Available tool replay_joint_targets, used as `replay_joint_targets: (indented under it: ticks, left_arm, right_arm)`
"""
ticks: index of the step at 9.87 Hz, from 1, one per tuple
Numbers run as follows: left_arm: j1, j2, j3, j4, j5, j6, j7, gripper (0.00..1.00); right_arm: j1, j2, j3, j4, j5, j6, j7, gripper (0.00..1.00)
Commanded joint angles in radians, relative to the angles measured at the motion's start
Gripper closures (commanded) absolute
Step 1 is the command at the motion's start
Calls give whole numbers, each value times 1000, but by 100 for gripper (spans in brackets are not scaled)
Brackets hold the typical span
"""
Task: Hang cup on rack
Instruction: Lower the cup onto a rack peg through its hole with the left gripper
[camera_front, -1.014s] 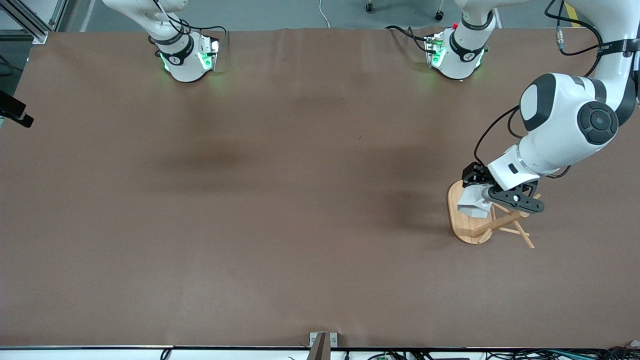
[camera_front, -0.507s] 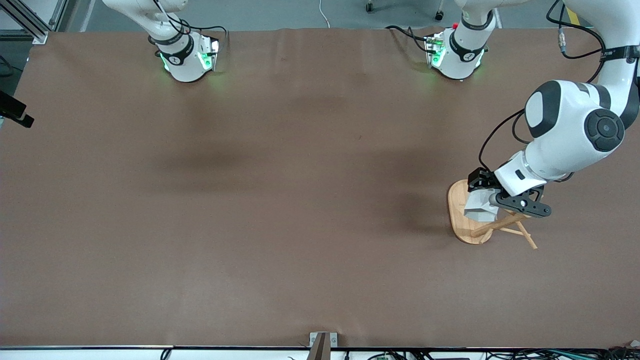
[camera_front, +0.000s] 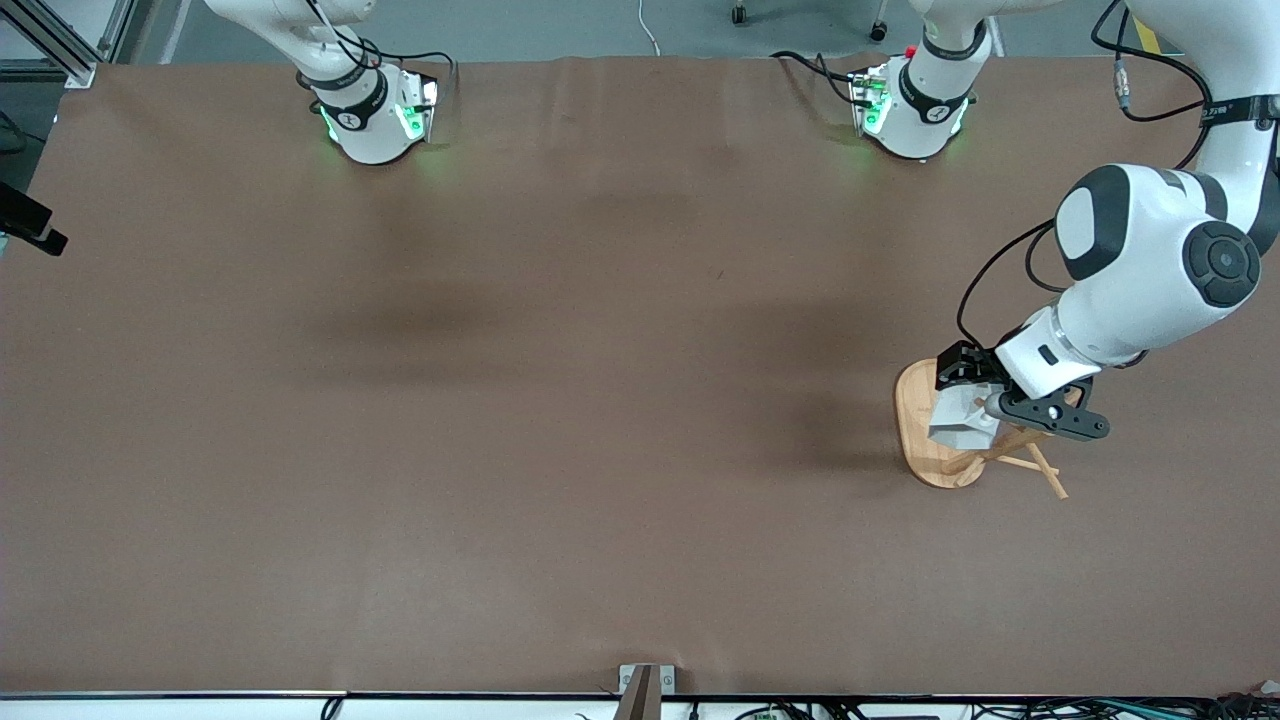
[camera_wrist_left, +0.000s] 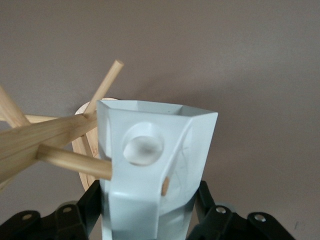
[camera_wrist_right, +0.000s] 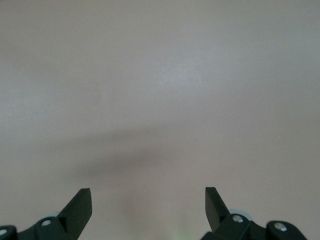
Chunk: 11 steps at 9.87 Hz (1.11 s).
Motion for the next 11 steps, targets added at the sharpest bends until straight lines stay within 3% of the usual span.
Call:
replay_joint_targets:
  ticks: [1,5,6,8,11]
  left_arm:
    - [-15,31,16,11,-53,7,8,94]
    - [-17,54,34,8,-67,9,13,86]
    - [-17,55,34,8,-66,9,13,73]
    - [-17,54,34,8,-66,9,13,0]
    - [-21,44,34,26,-61,4,-2,0]
  right_arm:
    - [-7,-14,5,-16,-13,7,9,0]
    - [-6,-14,5,-16,-13,1,9,0]
    - [-7,-14,5,-16,-13,1,7,0]
    - [-7,-14,5,-16,-13,1,7,0]
    - [-9,-14,5,-16,-13,1,7,0]
